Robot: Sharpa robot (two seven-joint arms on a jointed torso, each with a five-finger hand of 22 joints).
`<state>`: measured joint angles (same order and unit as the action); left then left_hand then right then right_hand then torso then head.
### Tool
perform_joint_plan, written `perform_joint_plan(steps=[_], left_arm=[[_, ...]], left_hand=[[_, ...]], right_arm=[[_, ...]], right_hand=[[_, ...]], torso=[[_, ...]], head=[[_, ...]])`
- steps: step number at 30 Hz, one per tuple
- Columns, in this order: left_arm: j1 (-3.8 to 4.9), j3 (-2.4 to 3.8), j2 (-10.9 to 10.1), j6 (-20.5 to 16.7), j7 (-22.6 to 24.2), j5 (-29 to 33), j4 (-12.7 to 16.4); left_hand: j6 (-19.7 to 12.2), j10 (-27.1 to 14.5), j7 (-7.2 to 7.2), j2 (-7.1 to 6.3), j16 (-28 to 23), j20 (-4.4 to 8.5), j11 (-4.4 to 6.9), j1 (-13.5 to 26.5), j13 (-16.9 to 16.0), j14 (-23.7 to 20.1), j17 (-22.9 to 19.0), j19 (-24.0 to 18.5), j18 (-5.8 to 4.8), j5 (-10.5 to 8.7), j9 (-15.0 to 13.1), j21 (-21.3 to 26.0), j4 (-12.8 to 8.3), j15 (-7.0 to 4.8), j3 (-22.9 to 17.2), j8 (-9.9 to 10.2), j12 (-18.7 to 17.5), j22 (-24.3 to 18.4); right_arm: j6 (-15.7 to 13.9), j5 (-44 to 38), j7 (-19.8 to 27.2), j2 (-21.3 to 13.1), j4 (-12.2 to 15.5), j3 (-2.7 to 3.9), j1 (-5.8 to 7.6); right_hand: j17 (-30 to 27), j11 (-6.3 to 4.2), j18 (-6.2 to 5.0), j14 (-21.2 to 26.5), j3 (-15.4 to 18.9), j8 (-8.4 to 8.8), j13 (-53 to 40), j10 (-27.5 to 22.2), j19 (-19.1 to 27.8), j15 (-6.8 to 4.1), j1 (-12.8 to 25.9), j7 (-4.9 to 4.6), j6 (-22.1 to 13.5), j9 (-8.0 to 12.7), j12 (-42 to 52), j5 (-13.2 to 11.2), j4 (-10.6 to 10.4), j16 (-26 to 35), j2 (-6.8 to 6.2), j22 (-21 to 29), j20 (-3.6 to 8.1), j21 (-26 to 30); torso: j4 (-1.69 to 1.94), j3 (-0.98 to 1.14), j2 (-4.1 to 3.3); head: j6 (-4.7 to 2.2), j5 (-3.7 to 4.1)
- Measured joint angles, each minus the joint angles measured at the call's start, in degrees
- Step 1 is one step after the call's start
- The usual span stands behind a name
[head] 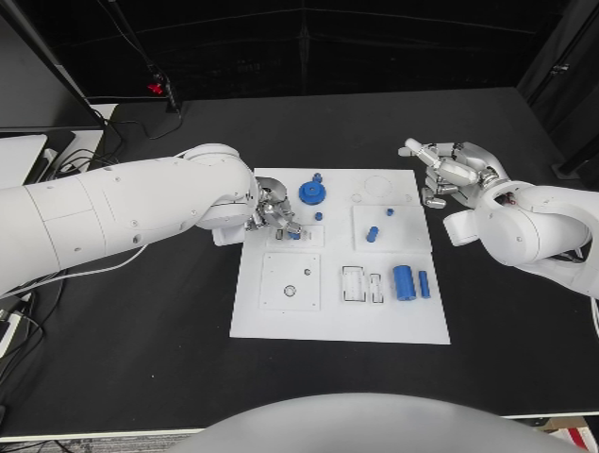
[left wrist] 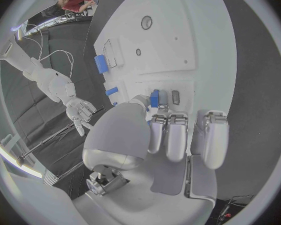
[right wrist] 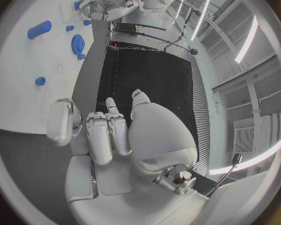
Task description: Assemble the parts on the task board
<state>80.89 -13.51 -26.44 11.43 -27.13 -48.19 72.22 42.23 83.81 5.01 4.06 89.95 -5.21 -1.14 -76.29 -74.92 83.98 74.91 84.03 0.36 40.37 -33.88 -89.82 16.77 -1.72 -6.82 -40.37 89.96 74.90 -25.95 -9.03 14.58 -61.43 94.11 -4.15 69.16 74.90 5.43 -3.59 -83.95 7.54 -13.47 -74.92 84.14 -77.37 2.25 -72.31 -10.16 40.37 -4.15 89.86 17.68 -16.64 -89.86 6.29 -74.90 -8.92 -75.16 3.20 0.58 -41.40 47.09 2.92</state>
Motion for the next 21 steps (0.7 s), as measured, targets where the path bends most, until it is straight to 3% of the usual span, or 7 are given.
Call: perform_joint_plan(steps=[21], left_arm=[[-0.02,0.1,0.05,-0.02,-0.5,0.02,0.19]], left_hand=[[-0.19,0.0,-0.19,0.3,0.0,0.0,0.0,-0.31,-0.02,0.0,0.0,0.0,0.0,-0.04,-0.01,0.0,0.08,0.0,-0.23,0.11,0.0,0.0]], right_arm=[[0.1,1.11,0.03,0.01,0.09,0.0,0.0]], right_hand=[[0.0,0.0,0.02,0.0,0.16,-0.3,0.0,0.0,0.0,0.0,0.0,0.0,0.0,0.0,0.0,0.0,-0.16,0.0,0.0,0.0,0.0,0.0]], torso=[[0.05,-0.01,-0.01]], head=[[0.11,0.04]])
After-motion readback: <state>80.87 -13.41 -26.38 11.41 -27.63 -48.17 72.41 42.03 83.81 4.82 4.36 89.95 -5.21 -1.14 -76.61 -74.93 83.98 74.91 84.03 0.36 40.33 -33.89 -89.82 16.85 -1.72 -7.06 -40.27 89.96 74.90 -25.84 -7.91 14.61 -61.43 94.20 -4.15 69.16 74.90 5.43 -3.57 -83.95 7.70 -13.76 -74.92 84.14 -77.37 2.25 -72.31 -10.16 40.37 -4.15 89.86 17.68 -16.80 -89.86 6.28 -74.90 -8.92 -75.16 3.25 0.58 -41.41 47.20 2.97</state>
